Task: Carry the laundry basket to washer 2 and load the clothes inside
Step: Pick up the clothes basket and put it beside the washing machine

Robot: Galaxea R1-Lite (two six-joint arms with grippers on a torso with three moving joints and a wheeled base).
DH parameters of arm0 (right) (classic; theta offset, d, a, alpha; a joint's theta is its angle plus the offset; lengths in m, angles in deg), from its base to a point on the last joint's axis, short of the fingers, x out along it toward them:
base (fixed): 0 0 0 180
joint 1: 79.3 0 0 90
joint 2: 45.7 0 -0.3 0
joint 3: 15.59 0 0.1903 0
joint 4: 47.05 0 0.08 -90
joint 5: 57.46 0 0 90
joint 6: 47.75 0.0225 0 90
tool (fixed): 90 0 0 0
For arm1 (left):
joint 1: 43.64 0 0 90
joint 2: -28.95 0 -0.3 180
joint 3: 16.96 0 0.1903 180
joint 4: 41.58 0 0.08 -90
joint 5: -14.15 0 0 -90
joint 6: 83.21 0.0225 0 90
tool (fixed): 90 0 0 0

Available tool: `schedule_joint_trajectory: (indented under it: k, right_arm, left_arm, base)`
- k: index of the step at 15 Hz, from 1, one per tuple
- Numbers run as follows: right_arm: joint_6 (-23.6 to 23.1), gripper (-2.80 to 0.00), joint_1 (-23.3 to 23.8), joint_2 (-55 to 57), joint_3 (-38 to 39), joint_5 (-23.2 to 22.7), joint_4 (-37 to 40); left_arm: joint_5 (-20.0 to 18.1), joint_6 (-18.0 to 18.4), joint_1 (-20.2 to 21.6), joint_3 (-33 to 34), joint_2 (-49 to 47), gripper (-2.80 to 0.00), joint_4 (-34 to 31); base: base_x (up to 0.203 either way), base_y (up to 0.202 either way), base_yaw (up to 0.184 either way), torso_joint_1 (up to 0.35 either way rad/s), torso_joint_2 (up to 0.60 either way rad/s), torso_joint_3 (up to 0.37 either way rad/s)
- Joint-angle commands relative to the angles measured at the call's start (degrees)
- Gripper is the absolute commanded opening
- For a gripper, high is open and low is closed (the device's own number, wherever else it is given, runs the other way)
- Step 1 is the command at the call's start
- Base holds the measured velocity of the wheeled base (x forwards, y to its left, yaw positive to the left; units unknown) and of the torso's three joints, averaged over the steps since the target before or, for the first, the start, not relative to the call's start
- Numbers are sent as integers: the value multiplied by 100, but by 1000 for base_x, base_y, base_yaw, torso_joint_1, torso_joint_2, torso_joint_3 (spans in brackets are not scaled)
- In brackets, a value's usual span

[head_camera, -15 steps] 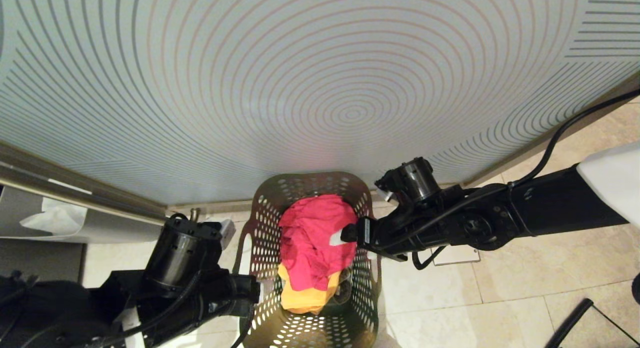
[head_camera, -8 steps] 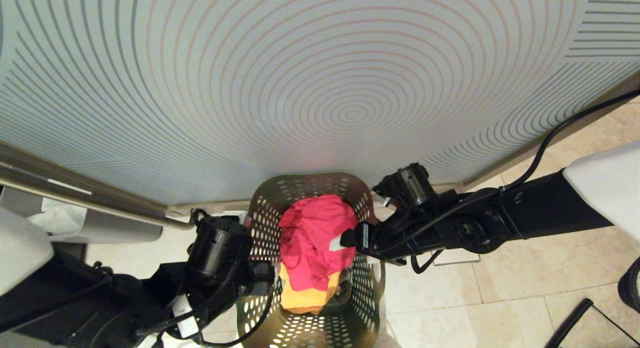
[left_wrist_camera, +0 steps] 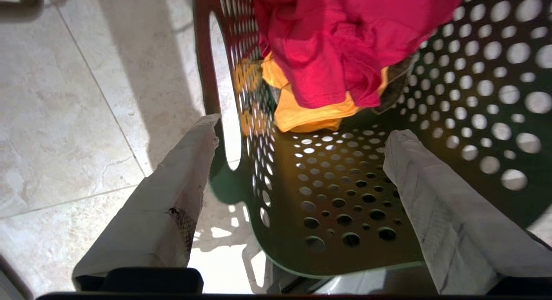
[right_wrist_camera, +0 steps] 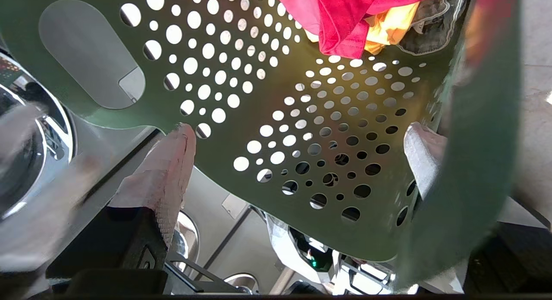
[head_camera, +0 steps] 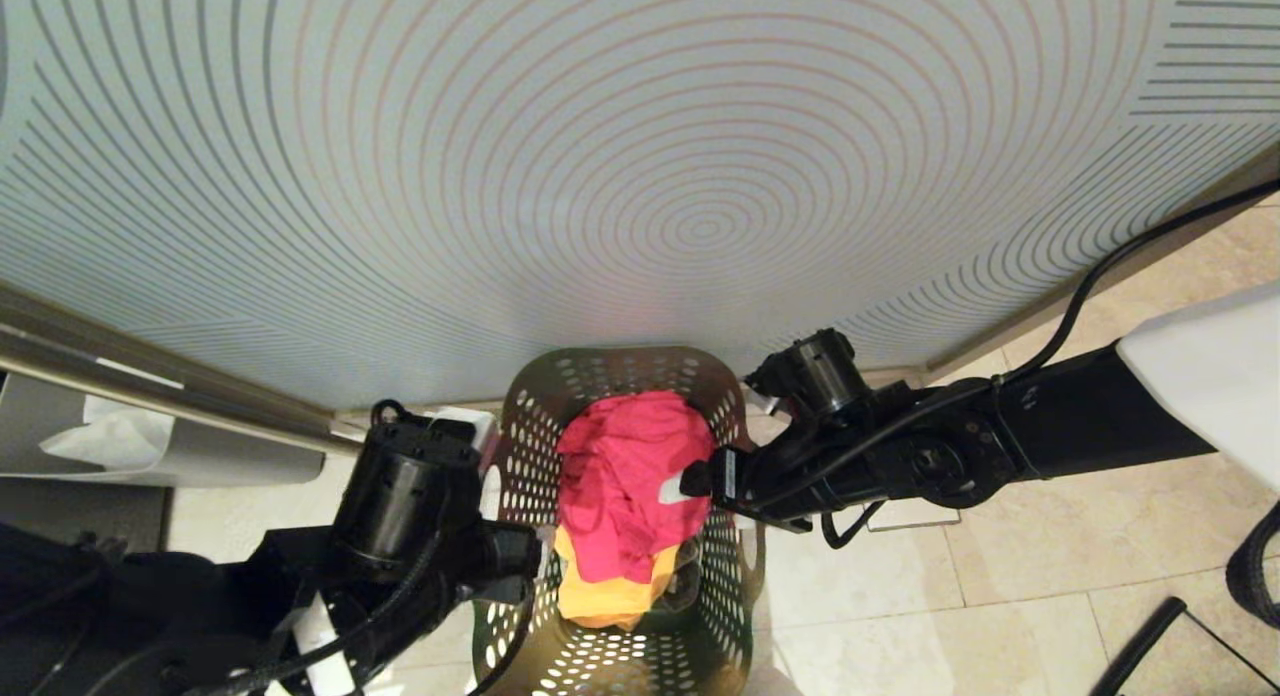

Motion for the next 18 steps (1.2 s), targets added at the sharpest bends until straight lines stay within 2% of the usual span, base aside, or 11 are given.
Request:
schedule_joint_trajectory:
  k: [1, 6, 8, 11, 18]
  right_arm:
    - [20, 0, -4, 16, 18, -5, -2]
    - [20, 0, -4, 51, 10, -5, -2]
    - [12, 0, -13, 51, 10, -12, -4]
    - [12, 0, -4, 51, 10, -5, -11]
    - [12, 0, -4, 51, -6, 4, -11]
  left_arm:
    - [37, -4, -66, 20, 544, 0, -63]
    - [60, -43, -15, -142, 25, 0, 10]
    - [182, -62, 37, -212, -228, 0, 63]
    - [240, -6, 149, -385, -581, 0, 500]
    - [697, 35, 232, -518, -603, 0, 539]
  base:
    - [0, 0, 0, 0, 0, 0]
    - [0, 0, 0, 0, 0, 0]
    - [0, 0, 0, 0, 0, 0]
    - [0, 0, 0, 0, 0, 0]
    - [0, 0, 0, 0, 0, 0]
